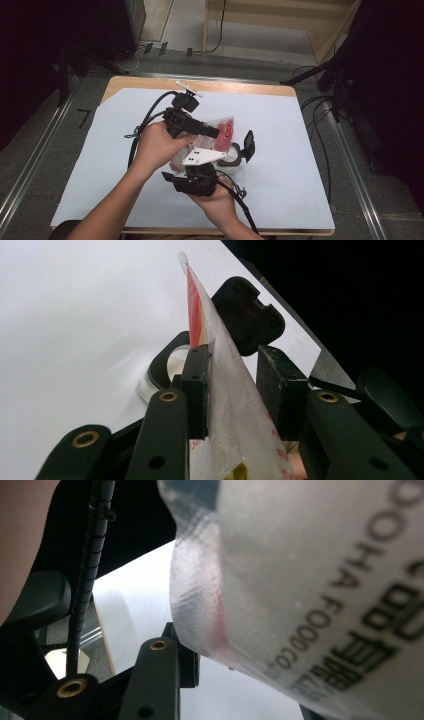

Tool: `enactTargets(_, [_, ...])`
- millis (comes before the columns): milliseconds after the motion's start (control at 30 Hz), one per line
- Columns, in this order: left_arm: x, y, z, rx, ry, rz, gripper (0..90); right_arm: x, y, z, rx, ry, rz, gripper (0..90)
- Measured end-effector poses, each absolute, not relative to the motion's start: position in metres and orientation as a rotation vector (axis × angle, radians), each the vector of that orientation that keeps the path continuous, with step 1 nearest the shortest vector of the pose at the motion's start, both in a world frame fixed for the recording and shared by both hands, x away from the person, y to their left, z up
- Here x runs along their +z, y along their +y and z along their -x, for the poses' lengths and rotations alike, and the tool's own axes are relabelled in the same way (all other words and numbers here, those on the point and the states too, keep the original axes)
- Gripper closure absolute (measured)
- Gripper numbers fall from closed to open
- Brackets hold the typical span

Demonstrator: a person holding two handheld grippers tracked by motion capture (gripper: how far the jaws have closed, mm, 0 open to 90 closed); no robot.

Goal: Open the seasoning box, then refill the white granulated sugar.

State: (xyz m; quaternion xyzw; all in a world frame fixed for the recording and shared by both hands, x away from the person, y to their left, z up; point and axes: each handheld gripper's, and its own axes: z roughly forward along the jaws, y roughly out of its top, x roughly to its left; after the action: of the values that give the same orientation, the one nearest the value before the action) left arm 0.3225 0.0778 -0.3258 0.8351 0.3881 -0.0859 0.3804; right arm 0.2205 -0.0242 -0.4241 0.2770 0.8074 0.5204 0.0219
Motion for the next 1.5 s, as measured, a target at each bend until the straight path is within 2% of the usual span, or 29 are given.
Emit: enactTargets(1500, [-0.3258,0.0788,-0.3256,-0.227,0.991,-2.117,67.5,-0.4230,-0.0232,-0.2208,1.581,2.503,-0.837,64.8])
